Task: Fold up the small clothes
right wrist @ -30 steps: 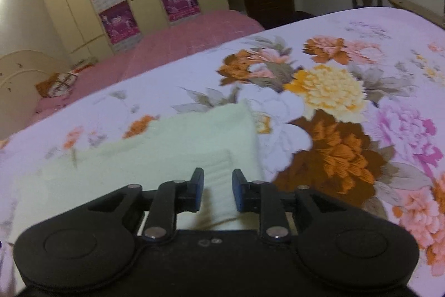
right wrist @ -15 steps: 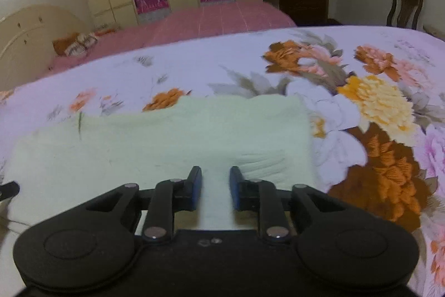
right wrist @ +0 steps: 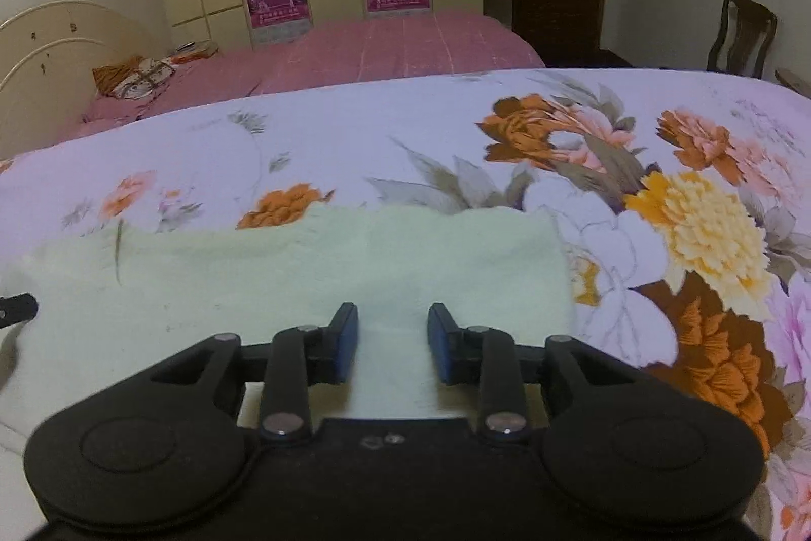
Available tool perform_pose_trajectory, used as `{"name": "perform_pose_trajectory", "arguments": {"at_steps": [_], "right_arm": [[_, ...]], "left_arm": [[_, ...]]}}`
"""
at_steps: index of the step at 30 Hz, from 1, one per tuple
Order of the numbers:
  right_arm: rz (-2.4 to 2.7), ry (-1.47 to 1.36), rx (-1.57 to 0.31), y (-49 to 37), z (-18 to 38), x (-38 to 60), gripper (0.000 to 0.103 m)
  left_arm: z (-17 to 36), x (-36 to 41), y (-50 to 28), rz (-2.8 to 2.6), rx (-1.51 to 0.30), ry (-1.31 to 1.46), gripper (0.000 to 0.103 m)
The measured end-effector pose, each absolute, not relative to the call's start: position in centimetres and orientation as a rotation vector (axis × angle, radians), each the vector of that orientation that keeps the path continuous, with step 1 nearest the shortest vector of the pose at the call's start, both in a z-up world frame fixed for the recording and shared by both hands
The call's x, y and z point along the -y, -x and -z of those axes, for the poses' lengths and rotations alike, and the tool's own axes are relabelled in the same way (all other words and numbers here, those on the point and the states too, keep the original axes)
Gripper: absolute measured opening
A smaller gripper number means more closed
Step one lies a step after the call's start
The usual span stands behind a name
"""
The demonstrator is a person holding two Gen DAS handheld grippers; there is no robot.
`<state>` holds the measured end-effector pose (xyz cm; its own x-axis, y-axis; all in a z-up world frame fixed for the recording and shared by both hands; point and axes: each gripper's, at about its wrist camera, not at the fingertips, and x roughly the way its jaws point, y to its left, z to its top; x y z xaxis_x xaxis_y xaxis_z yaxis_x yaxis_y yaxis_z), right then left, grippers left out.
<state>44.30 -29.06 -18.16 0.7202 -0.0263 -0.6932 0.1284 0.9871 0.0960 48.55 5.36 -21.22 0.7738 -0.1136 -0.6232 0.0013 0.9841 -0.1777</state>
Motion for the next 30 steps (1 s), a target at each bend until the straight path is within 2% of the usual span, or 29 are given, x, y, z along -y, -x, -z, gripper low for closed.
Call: {"name": "perform_pose_trajectory", "arguments": {"at_steps": [2,8,9,13,18,24,27,30], "right_arm": [[0.069,-0.163,-0.72,-43.2,17.2,29.0,0.032],[0.028,-0.101,-0.752,-40.3,18.4,27.7,0.031],[0.028,-0.064,-0.752,-40.0,18.9,27.6,0.031],[0.026,-0.082,-0.768,-40.1,17.6,27.2,0.034],[-0.048,-0.092,-0.743,-38.8,16.3,25.1,0.034],[-0.097,-0.088,-0.753,-39.1,16.3,22.4,0.034],[-0.092,-0.022,-0.761,-39.6,16.9,21.7,0.046],[-0.032,0.013,-0.794,-40.0,18.3,23.4,0.045]], "left_arm": [[21.3,-5.0,-48.0,0.065,-0.69,0.153,0.064],[22.2,-4.9,-44.9,0.045,-0.69,0.075,0.064],[22.5,-5.0,-44.7,0.041,-0.7,0.075,0.067],[21.0,-5.6,-44.0,0.024,-0.718,0.158,0.067],[19.0,-2.1,-43.0,0.116,-0.67,0.105,0.067],[20.2,1.8,-43.7,0.176,-0.711,0.071,0.067],[21.4,1.6,-43.7,0.168,-0.7,0.051,0.067],[21.4,0.8,-43.4,0.183,-0.699,0.053,0.067]]}}
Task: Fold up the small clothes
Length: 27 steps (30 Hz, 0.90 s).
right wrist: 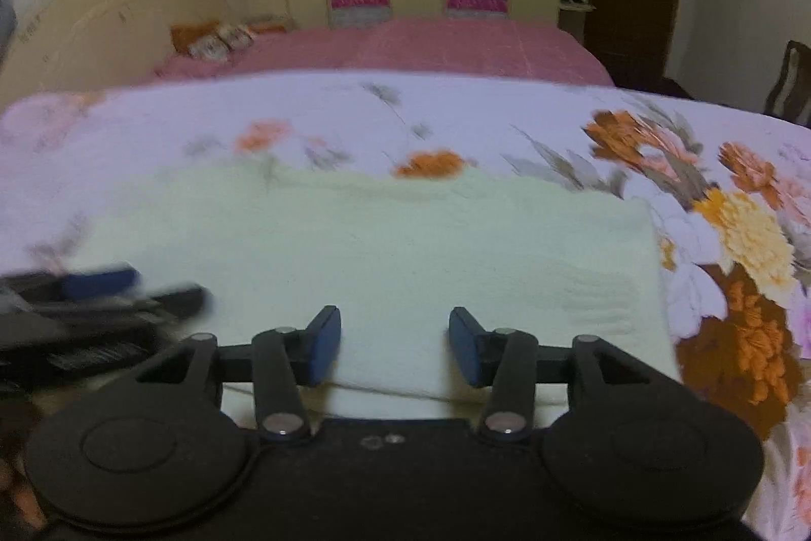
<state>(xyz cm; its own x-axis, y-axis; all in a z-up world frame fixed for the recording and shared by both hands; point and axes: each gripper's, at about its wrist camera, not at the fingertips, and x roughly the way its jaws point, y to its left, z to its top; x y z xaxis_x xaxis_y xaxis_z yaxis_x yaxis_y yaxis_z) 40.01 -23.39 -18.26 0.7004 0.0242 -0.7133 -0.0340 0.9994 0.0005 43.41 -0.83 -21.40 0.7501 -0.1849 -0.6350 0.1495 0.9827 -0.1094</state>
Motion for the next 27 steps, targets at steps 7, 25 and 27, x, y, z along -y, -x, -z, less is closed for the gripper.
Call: {"name": "perform_pose_trajectory", "arguments": {"at_steps": [7,25,27], "right_arm": [[0.057,-0.013,-0.785,-39.0,18.5,28.6,0.044],[-0.13,-0.063,-0.761,-34.7,15.3,24.7,0.044],[-0.144,-0.06,-0.77,-34.4,15.4,24.3,0.044]], "left_arm": [[21.3,0.8,-43.1,0.168,-0.697,0.029,0.067],[19.4,3.6,-37.7,0.15,-0.759,0.066,0.067],[19.5,4.1,-37.3,0.145,-0.763,0.062,0.067]]}}
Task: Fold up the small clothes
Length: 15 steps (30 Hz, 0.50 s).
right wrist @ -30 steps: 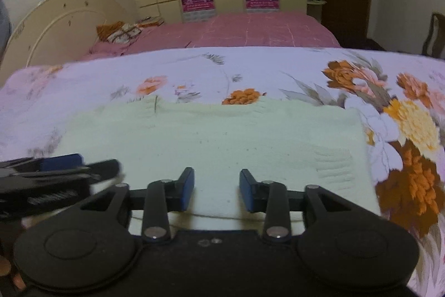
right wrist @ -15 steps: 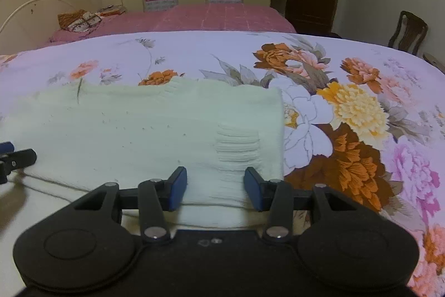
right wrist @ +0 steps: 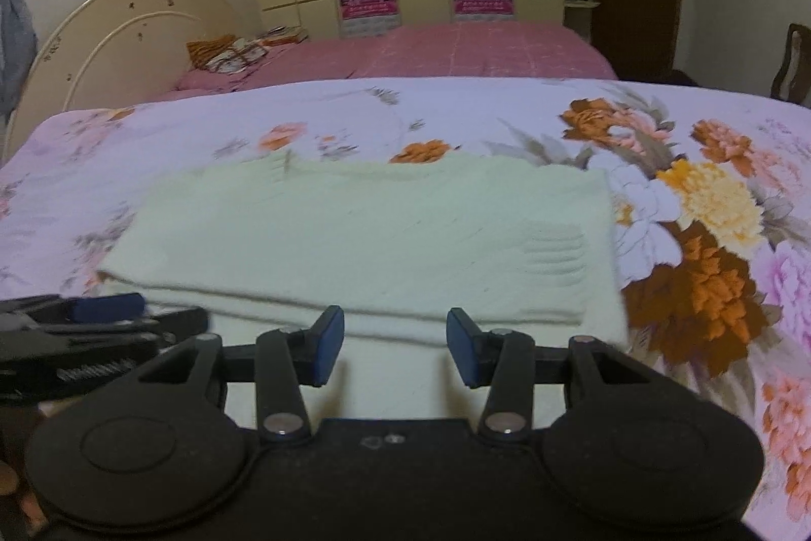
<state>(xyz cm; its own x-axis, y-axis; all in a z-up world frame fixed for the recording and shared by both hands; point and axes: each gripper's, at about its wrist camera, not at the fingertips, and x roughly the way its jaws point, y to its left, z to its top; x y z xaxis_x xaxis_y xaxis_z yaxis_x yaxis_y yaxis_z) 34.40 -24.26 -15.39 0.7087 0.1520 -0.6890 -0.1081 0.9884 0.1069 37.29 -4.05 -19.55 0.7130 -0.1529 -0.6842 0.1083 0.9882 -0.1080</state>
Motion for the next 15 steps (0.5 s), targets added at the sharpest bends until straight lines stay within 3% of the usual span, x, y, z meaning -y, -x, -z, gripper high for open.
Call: {"name": "perform_pose_trajectory", "arguments": {"at_steps": [15], "right_arm": [[-0.177,0.009,-0.877,-33.3,18.1,23.8,0.044]], "left_arm": [[20.8,4.3,-35.4,0.09,-0.776,-0.002,0.067]]}}
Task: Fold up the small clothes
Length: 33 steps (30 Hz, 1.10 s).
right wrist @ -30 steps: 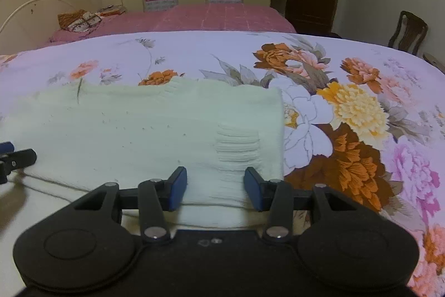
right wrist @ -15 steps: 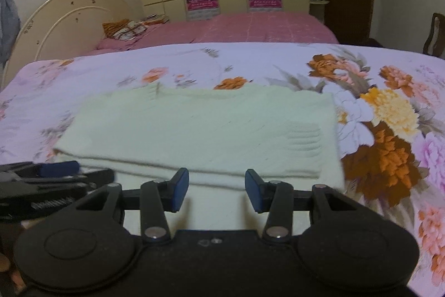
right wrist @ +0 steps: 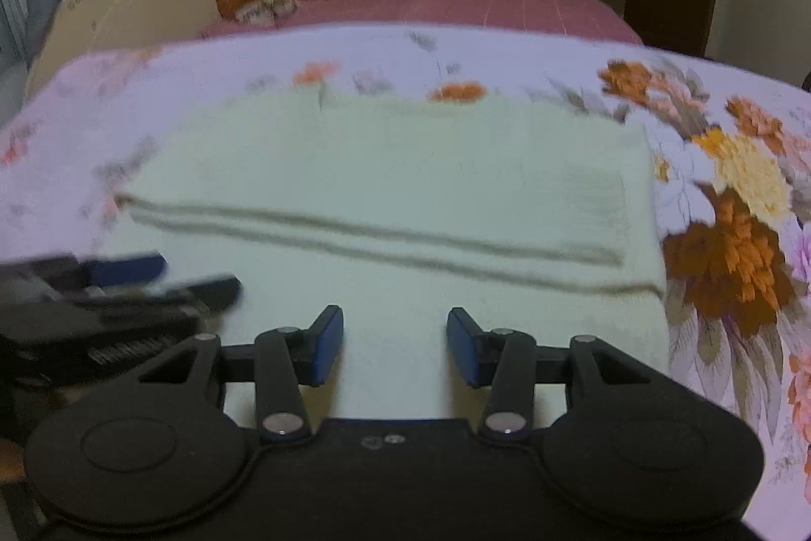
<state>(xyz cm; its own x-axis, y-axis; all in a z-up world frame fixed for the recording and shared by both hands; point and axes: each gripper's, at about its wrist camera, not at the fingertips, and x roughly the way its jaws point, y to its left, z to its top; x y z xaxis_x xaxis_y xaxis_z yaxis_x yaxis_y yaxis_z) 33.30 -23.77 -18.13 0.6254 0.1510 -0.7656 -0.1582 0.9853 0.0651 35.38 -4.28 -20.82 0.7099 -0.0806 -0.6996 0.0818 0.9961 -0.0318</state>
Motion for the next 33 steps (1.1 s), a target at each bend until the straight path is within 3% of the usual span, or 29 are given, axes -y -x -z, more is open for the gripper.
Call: {"name": "perform_pose_trajectory", "arguments": {"at_steps": [16,20,33], "right_arm": [[-0.346,-0.031,-0.892,-23.9,17.1,24.5,0.046],[-0.312,0.041,-0.891,-21.4,18.1,23.9,0.047],[-0.143,-0.037,-0.908,-15.5,17.3,22.8,0.048]], "left_arm": [[20.4,4.5,-24.5,0.054,-0.821,-0.026,0.067],[20.5,3.7,-23.1,0.065,-0.821,-0.026,0.076],[20.1,3.2,-20.1,0.119,-0.815,-0.08,0.078]]}}
